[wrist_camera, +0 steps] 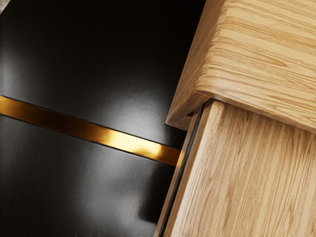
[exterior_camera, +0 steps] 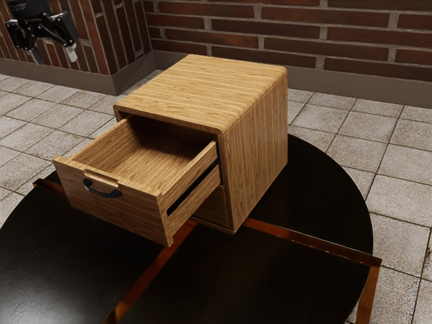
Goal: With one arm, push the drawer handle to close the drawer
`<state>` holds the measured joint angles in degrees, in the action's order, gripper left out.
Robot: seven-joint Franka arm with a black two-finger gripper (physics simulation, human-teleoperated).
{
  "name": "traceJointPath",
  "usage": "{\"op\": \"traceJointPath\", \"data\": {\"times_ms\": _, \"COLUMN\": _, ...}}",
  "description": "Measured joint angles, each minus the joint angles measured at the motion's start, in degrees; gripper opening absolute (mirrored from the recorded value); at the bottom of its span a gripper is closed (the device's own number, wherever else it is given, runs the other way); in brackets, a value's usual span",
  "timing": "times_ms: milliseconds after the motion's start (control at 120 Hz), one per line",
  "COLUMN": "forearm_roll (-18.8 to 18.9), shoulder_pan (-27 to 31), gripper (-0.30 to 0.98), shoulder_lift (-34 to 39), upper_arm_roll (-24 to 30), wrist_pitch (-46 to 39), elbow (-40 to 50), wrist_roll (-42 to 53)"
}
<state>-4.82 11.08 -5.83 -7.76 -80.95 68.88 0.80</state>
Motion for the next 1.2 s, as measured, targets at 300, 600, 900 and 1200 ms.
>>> {"op": "traceJointPath", "data": {"times_ms": 300, "forearm_roll": -0.23, "shoulder_pan": 1.09, "gripper": 0.67, "shoulder_lift": 6.17, "upper_arm_roll": 0.88, "wrist_pitch": 0.49, "elbow": -6.10, "wrist_roll": 0.36}}
{"op": "traceJointPath", "data": {"times_ms": 600, "forearm_roll": -1.41, "shoulder_pan": -4.40, "gripper": 0.67, "shoulder_lift": 24.20, "upper_arm_roll": 1.42, "wrist_pitch": -0.21, "elbow": 17.85, "wrist_roll": -0.99}}
{"op": "traceJointPath", "data": {"times_ms": 900, "forearm_roll": -1.33, "shoulder_pan": -7.79, "gripper": 0.67, "shoulder_lift": 54.22, "upper_arm_roll": 8.17, "wrist_pitch": -4.34, "elbow": 69.00, "wrist_roll": -3.34}}
{"op": "traceJointPath", "data": {"times_ms": 1200, "forearm_roll": 1.84, "shoulder_pan": -9.57, "gripper": 0.15, "shoulder_lift": 48.89, "upper_arm_roll": 9.90, "wrist_pitch": -16.13, "elbow": 71.15, "wrist_roll": -4.54}}
